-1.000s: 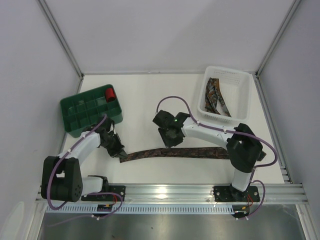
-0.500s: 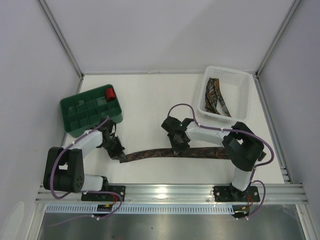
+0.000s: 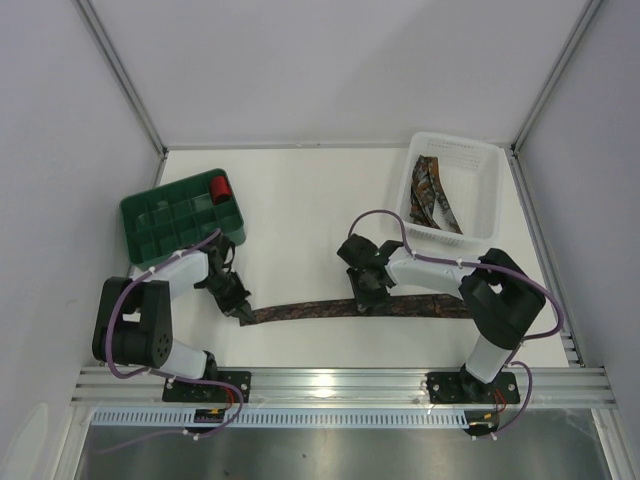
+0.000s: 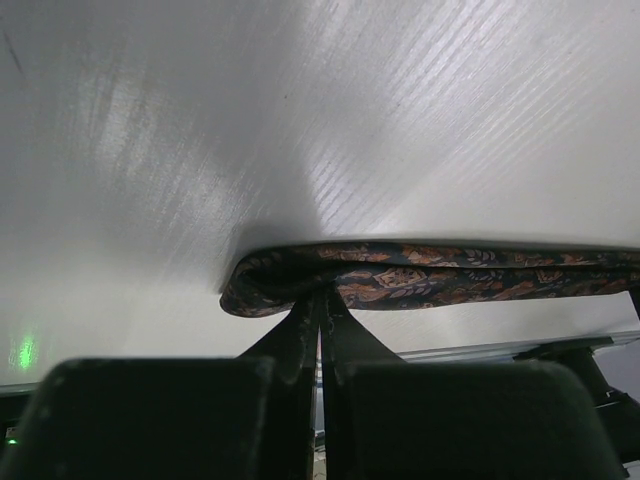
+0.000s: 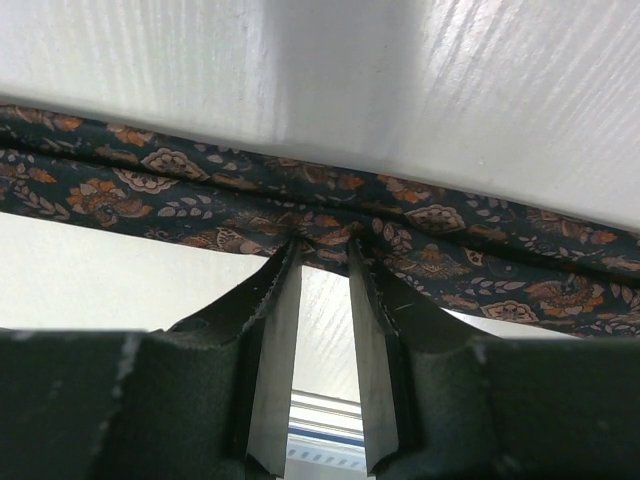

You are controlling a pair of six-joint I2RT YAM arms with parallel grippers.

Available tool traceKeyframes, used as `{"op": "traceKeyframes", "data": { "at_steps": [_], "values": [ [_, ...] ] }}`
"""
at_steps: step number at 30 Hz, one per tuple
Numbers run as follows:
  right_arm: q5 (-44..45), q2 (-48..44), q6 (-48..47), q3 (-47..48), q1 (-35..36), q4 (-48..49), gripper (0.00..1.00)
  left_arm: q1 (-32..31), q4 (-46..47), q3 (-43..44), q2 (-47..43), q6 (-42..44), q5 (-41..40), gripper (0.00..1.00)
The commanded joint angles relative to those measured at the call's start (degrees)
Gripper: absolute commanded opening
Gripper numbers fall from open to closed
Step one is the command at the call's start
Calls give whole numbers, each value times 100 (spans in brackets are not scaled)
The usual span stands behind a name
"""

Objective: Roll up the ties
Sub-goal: Flatten the tie

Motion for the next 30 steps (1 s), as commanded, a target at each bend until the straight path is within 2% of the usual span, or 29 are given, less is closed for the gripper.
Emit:
{"op": "traceKeyframes", "data": {
  "at_steps": [1, 14, 17, 20, 23, 26, 30],
  "values": [
    [369, 13, -287, -65, -140, -291, 31, -30, 116, 26, 149, 84, -860, 0],
    [185, -329, -561, -328, -386, -361, 32, -22, 89, 439, 87, 401, -861, 1],
    [44, -461, -543, -179, -378, -457, 32, -22, 72, 501, -123, 463, -685, 7],
    [0, -672, -534, 111, -299, -607, 33, -30, 2, 562, -474, 436, -439, 26],
    [-52, -707, -570, 454, -193, -704, 34, -22, -148, 668, -817, 375, -333, 36],
    [-184, -576, -578, 840, -71, -670, 35, -22, -429, 773, -1143, 296, -403, 55],
    [-781, -163, -473, 1297, 158, -231, 35, -22, -728, 958, -1398, 304, -623, 60]
  ]
}}
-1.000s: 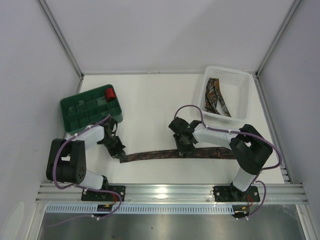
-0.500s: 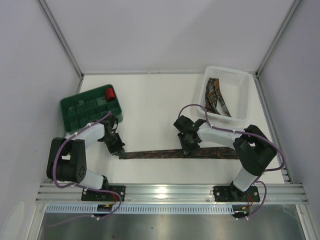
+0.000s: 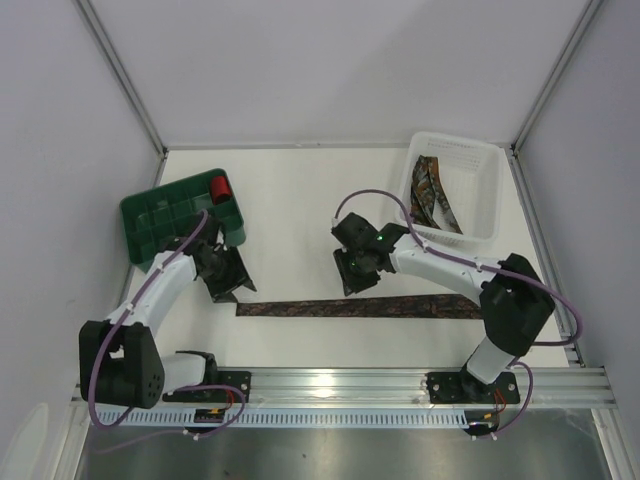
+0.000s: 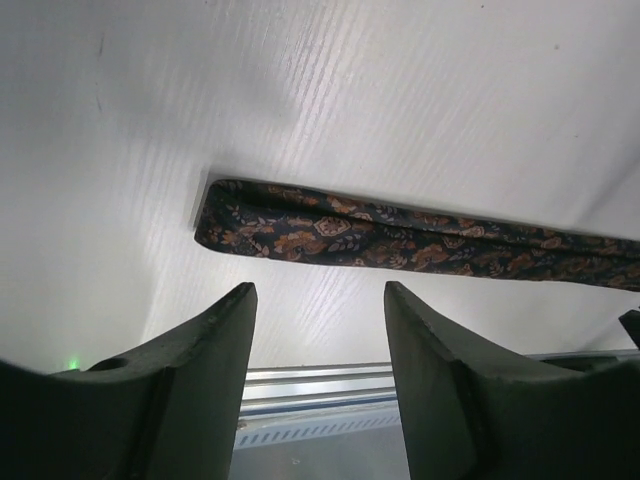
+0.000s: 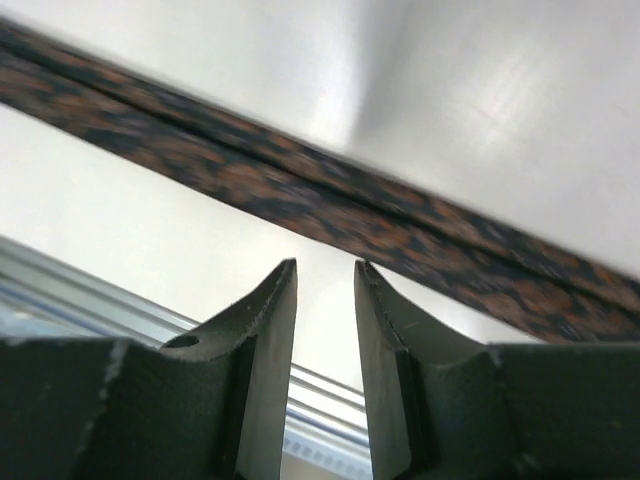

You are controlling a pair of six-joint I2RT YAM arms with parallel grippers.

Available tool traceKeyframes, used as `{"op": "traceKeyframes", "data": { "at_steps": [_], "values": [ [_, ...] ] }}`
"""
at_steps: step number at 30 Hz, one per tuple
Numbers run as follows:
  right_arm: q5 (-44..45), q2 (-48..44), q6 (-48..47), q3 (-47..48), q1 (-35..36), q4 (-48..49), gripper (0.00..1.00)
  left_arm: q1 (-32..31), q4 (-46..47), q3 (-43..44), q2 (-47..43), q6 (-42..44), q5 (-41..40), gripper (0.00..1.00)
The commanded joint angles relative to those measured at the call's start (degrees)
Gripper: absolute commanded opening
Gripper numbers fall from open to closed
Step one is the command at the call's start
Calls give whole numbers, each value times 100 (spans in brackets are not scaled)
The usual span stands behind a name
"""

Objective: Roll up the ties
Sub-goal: Flatten the tie

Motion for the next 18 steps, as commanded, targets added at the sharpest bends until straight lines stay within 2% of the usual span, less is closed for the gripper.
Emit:
{"op": "traceKeyframes", "data": {
  "at_steps": [1, 4, 10, 18],
  "values": [
    [-733, 475, 80, 487, 170, 543, 35, 0, -413, 348, -253, 5, -219, 60],
    [-920, 766, 273, 628, 178, 904, 31, 9, -493, 471, -349, 31, -237, 59],
    [-446, 1189, 318, 515, 187, 914, 29, 9, -546, 577, -394, 365, -61, 57],
    [82, 874, 423, -583, -67, 1064, 30, 9, -265, 621, -227, 752, 492, 58]
  ]
}}
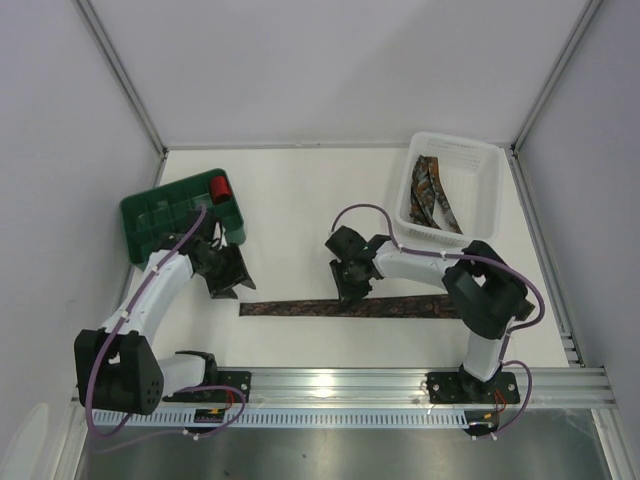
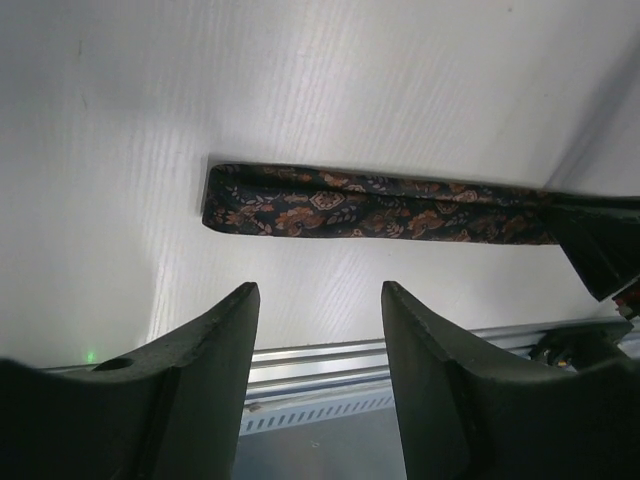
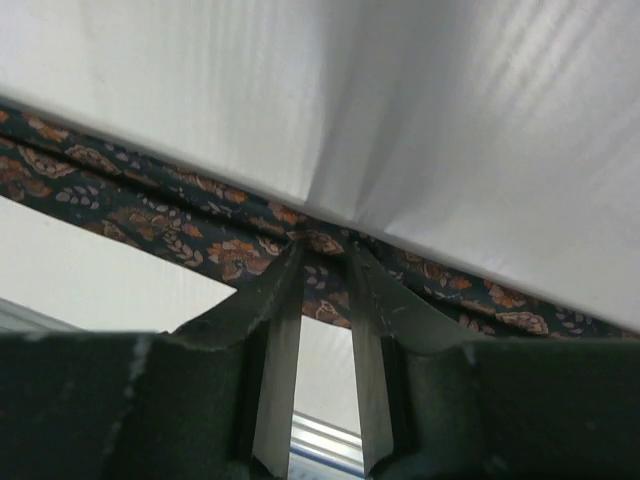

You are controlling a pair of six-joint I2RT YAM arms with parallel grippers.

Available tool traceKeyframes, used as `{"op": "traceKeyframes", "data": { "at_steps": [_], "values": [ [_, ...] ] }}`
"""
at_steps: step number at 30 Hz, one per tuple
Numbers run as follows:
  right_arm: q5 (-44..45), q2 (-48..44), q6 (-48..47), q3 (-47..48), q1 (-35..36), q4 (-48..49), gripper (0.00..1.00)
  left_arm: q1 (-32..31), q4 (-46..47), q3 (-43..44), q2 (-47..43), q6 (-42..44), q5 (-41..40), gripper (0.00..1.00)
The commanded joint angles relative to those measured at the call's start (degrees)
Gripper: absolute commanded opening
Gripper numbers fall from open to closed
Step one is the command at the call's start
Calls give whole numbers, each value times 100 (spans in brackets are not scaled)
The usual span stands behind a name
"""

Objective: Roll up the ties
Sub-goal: Flatten the tie, then roll the tie

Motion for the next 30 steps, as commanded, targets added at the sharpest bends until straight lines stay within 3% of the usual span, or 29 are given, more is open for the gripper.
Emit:
{"op": "traceKeyframes", "data": {
  "at_steps": [1, 9, 13, 15, 18, 22, 25, 27, 30],
  "values": [
    [379, -288, 23, -536, -240, 10, 30, 9, 238, 269, 92, 352, 492, 57],
    [502, -956, -601, -1222, -522, -51, 31, 9, 931, 120, 505, 783, 1521, 56],
    [90, -1403, -970, -1205, -531, -104, 33, 9, 1249, -56, 629, 880, 1750, 49],
    [-252, -1562, -1041, -1012, -531, -104, 35, 18, 1363, -214, 716, 897, 1873, 48],
    [-745, -1633, -979, -503, -514, -121, 37, 9, 1600, -495, 883, 906, 2093, 35],
    [-1403, -1064, -769, 226, -435, -183, 39, 0, 1549, -627, 954, 793, 1988, 29],
    [-1466, -695, -418, 640, -268, 27, 39, 0, 1346, -653, 928, 669, 1768, 32],
    [-1650, -465, -102, 859, -180, 107, 37, 0, 1267, -697, 884, 625, 1541, 41],
    [-1931, -104, 328, 1001, -127, 317, 32, 0, 1214, -829, 997, 686, 1478, 42]
  ]
}}
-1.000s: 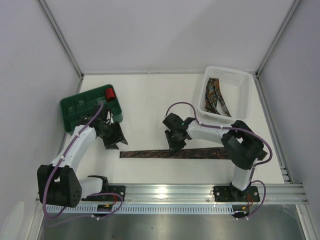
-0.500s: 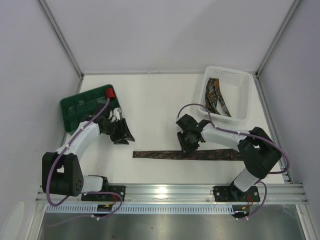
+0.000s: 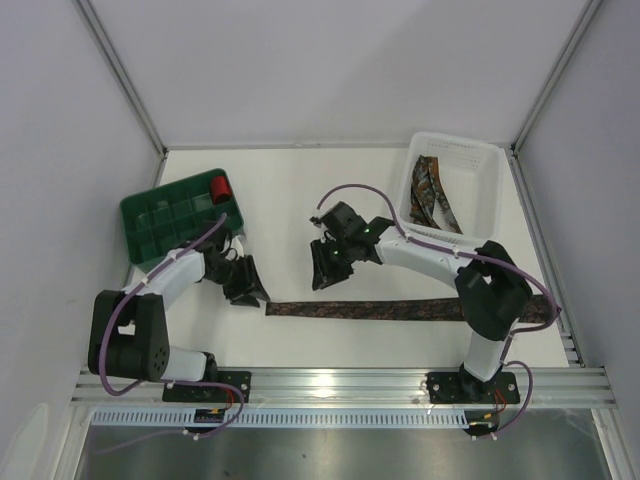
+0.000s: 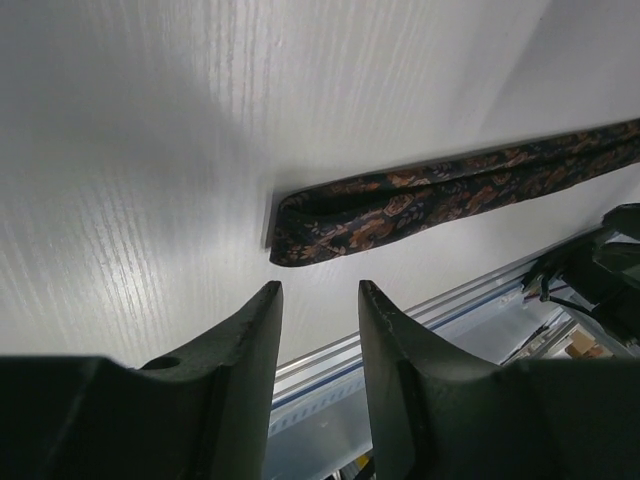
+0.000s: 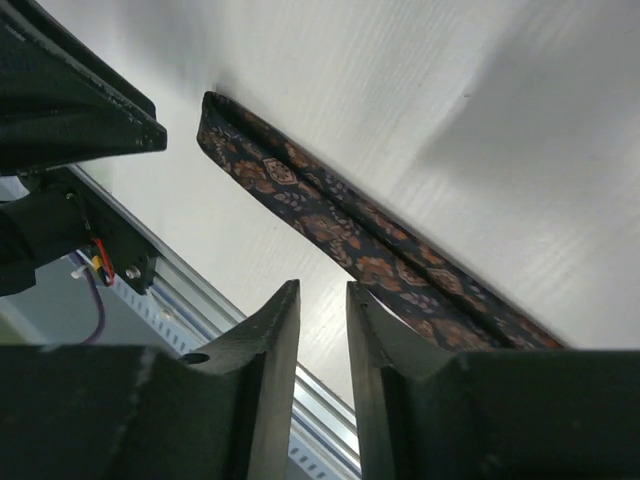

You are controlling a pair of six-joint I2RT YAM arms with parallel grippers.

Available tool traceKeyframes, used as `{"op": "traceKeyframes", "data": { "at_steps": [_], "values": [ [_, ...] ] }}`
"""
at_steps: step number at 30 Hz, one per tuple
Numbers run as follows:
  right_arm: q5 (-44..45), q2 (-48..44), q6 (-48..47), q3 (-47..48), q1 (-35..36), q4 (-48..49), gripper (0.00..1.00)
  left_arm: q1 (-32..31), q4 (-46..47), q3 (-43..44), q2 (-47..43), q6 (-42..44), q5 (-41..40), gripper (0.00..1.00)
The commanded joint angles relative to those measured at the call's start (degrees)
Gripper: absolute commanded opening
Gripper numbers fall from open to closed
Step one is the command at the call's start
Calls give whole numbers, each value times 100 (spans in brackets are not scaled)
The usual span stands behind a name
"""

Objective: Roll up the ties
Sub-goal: Roll the tie

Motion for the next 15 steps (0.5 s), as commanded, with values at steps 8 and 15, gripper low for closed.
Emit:
{"op": "traceKeyframes", "data": {
  "at_steps": [8, 15],
  "values": [
    [-609, 593, 797, 247, 164, 433, 29, -79, -144, 50, 408, 108, -243, 37],
    [-530, 593, 824, 212, 235, 442, 29, -474, -126, 287, 750, 134, -638, 36]
  ]
}}
